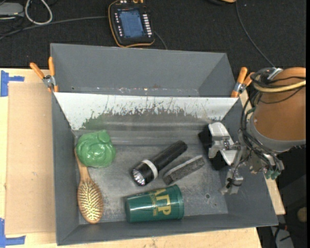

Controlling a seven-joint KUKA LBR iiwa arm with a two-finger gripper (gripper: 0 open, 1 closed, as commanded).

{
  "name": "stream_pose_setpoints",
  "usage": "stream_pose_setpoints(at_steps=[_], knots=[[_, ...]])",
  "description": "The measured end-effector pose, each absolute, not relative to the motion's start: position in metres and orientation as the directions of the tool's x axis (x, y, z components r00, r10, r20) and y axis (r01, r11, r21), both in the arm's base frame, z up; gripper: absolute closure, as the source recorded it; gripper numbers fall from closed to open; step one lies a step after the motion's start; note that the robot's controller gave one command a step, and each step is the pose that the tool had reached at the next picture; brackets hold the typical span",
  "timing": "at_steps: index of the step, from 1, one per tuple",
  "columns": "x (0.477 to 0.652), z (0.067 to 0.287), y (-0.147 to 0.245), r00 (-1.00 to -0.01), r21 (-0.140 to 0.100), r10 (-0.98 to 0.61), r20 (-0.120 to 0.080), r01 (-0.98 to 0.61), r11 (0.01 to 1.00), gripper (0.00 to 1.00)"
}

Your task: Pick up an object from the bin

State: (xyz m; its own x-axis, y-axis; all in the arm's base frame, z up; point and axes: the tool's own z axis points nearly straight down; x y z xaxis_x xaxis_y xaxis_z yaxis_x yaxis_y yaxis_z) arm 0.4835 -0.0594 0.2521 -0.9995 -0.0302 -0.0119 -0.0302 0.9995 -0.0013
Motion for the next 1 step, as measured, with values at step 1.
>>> stream_pose_setpoints(at_steps=[1], knots=[[0.4783,0.1949,0.003,-0.994,0.003,0.105,0.014,0.105,0.994,0.0]])
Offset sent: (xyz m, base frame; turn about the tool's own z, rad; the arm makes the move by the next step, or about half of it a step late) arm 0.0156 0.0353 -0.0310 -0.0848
